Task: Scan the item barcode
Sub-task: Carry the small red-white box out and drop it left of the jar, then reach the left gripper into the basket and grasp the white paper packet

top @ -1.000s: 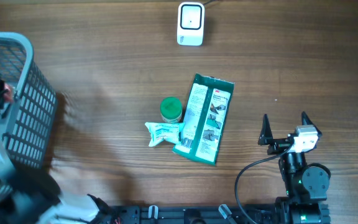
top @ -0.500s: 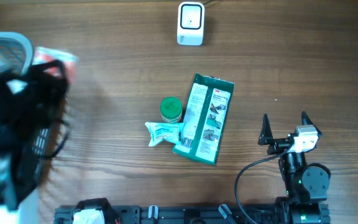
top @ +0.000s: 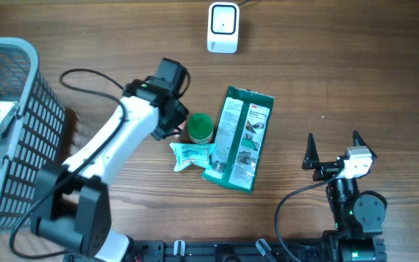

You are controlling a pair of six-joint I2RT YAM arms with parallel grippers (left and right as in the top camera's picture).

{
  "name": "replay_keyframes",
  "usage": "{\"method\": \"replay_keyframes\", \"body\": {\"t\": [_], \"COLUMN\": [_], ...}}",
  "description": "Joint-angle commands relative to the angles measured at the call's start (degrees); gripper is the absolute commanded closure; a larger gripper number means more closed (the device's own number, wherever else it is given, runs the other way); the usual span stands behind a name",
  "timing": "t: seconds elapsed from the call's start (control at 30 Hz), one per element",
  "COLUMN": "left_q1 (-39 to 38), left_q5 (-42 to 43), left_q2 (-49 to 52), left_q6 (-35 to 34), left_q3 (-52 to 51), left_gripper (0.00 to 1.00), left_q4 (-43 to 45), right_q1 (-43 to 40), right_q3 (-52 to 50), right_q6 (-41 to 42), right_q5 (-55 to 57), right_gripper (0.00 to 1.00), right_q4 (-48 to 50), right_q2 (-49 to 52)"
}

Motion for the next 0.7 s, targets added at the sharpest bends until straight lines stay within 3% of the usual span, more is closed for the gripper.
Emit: {"method": "replay_keyframes", "body": {"t": [0.0, 0.03, 0.2, 0.33, 0.43, 0.5, 0.67], "left_q1": [0.79, 1.73, 9.49, 19.32, 28.65, 37.11, 56.08], "left_q5": [-1.66, -1.73, -2.91, -14.56, -21.53, -20.72, -16.72], "left_q2": [-0.79, -2.08, -10.36, -16.57, -20.52, -21.33, -18.03], "left_q6": [-2.29, -2.19, 7.13, 8.50, 7.43, 3.74, -13.33], "left_q3": [0.44, 1.60, 14.69, 27.85, 29.20, 29.18, 27.10], "left_gripper": [0.09, 0.00, 0.00, 0.00, 0.00, 0.00, 0.00], "left_q4": [0.79, 0.22, -6.60, -13.51, -12.94, -14.47, -19.28], "right_q1": [0.17, 0.17, 0.17, 0.17, 0.17, 0.17, 0.17], "right_q3": [-0.07, -0.07, -0.07, -0.07, -0.07, -0.07, -0.07], "right_q6": [-0.74, -0.74, -0.76, -0.74, -0.76, -0.74, -0.74], "right_q5": [-0.70, -0.70, -0.70, -0.70, -0.70, -0.70, -0.70], "right_gripper": [0.00, 0.00, 0.00, 0.00, 0.00, 0.00, 0.00], "right_q4": [0.13, 0.13, 0.15, 0.15, 0.13, 0.15, 0.15], "right_q2": [-0.28, -0.31, -0.31, -0.28, -0.28, -0.31, -0.28]}}
